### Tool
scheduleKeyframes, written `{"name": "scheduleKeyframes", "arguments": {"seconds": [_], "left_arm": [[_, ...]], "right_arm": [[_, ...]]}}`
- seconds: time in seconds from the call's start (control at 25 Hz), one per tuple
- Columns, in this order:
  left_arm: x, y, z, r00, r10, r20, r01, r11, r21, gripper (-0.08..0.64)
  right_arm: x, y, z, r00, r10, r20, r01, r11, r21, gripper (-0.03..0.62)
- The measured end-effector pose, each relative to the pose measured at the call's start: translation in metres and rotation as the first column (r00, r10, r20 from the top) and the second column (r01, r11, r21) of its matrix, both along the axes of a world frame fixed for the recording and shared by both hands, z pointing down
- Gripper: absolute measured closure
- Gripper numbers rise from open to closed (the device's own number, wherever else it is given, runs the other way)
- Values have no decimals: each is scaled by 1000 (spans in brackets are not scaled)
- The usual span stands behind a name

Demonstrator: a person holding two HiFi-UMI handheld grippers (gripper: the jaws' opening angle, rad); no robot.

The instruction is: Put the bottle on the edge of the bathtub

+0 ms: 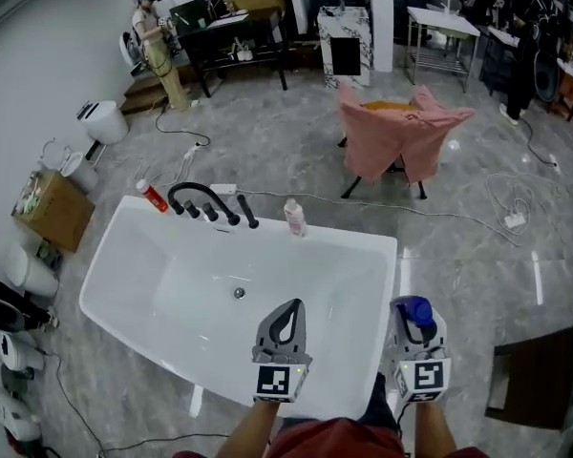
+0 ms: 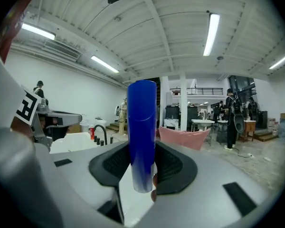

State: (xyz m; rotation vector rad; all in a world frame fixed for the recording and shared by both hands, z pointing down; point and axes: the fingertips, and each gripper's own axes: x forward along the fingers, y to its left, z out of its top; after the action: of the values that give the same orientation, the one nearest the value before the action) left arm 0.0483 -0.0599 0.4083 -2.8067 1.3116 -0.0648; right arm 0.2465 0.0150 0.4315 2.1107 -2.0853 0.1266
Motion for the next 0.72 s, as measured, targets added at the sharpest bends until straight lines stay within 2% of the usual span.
{"name": "scheduleKeyframes", "arguments": {"seconds": [0.16,0.32,0.52,0.72], "left_arm": [[12,-32,16,990,-138,10,138,990,-33,555],[20,-61,36,972,-233,15,234,970,-65,555],[25,-87,66,945,-325,27,326,941,-90,555],[35,-109,105,926,-371,70,377,917,-132,555]], "right_arm": [[16,-56,16,992,-127,-14,127,992,-23,443],[27,-107,42,977,-212,3,212,975,-67,443],[28,-158,90,955,-295,43,298,946,-125,443],[29,-211,147,938,-333,95,345,921,-179,443]]}}
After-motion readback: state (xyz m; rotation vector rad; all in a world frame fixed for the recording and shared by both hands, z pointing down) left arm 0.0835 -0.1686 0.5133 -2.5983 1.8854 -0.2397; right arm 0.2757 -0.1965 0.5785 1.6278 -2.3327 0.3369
